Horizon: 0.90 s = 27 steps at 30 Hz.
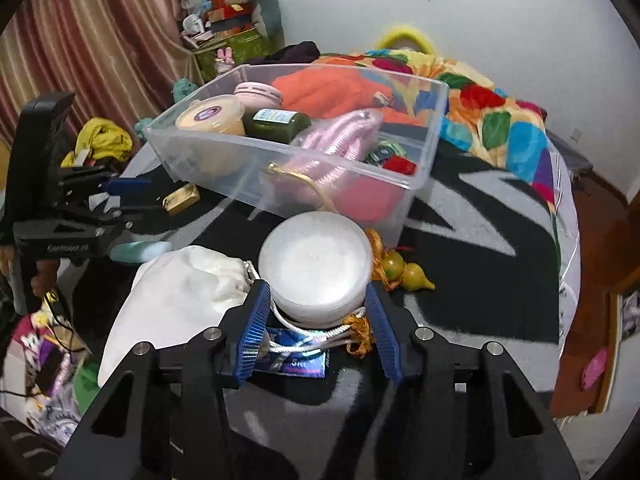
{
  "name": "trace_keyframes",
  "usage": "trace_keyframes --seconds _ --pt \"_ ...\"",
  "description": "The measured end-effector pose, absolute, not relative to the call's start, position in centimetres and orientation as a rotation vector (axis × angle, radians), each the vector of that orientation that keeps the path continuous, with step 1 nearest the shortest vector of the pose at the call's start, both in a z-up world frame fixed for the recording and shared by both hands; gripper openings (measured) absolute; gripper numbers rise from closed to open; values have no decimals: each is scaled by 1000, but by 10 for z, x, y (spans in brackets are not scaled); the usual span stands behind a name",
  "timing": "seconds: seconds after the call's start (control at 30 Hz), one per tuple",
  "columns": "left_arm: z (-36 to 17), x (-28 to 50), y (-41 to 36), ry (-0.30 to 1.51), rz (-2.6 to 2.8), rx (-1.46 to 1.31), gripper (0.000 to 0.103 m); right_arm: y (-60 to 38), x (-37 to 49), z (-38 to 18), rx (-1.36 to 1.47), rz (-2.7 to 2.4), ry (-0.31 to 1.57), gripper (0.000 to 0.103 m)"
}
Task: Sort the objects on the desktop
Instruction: 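Grasp the white round jar with the right tool, then grasp the gold rectangular bar with the left tool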
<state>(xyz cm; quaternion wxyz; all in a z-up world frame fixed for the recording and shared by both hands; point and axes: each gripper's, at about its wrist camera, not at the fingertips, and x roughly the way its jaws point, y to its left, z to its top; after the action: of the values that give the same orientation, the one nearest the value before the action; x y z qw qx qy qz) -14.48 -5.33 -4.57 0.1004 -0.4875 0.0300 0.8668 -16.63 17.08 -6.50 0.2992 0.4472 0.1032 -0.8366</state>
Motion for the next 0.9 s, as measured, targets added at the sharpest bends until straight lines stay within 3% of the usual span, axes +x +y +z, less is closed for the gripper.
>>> trace_keyframes --seconds 0.53,0.73,0.9 --pt "-62 -160 -42 65 2556 -1463 45 143 -168 -64 1195 -2208 409 55" --pt "-63 -157 -38 88 2539 -1430 23 130 -171 -67 1212 -2187 456 59" --pt "-62 -146 -33 135 2525 -1395 23 126 -176 -70 1226 -2189 463 62"
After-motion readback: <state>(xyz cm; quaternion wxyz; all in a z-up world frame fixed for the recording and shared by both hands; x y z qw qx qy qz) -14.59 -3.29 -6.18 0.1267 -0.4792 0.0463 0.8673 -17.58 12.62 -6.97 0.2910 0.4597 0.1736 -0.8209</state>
